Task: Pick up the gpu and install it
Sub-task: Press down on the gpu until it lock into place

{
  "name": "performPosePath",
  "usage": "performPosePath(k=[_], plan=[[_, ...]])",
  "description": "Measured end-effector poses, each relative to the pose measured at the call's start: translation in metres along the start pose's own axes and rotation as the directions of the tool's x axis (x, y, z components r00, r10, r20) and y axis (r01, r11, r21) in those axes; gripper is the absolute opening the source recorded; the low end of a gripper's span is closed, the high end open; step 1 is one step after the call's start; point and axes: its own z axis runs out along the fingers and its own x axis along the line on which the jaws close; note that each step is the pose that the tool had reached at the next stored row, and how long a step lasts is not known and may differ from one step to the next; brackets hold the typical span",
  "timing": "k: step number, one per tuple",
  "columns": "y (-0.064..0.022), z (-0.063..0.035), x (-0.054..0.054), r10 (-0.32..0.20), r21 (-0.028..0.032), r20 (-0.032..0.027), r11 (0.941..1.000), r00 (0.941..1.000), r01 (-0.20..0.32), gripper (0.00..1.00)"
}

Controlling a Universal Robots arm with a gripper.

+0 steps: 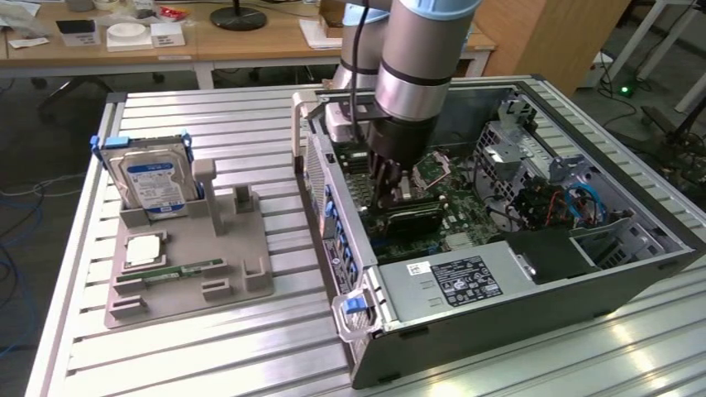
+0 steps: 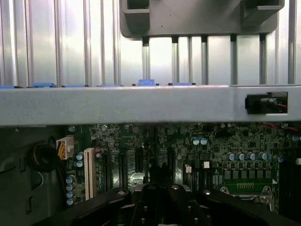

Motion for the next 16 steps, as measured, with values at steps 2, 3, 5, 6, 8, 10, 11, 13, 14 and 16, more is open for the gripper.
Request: performPosePath(k=[2,3,5,6,8,10,11,13,14,16], plan=[[-0.0052,0.0000,0.000,0.000,-0.0001,0.0002,1.0000,1.0000,0.000,0.10],[-0.0078,-0.0002,0.000,0.000,-0.0003,0.0001,1.0000,1.0000,0.000,0.10],[-0.0122,-0.0003,0.000,0.000,-0.0004,0.0001,1.0000,1.0000,0.000,0.10],[-0.0135,-0.0003,0.000,0.000,-0.0005,0.0001,1.0000,1.0000,0.000,0.10],[-0.0136,-0.0003,0.000,0.000,-0.0005,0.0000,1.0000,1.0000,0.000,0.10],[-0.0136,-0.0003,0.000,0.000,-0.0005,0.0001,1.0000,1.0000,0.000,0.10],[-0.0136,-0.0003,0.000,0.000,-0.0005,0.0001,1.0000,1.0000,0.000,0.10],[-0.0136,-0.0003,0.000,0.000,-0.0004,0.0001,1.0000,1.0000,0.000,0.10],[-0.0136,-0.0003,0.000,0.000,-0.0004,0.0000,1.0000,1.0000,0.000,0.10],[-0.0136,-0.0003,0.000,0.000,-0.0004,0.0001,1.0000,1.0000,0.000,0.10]])
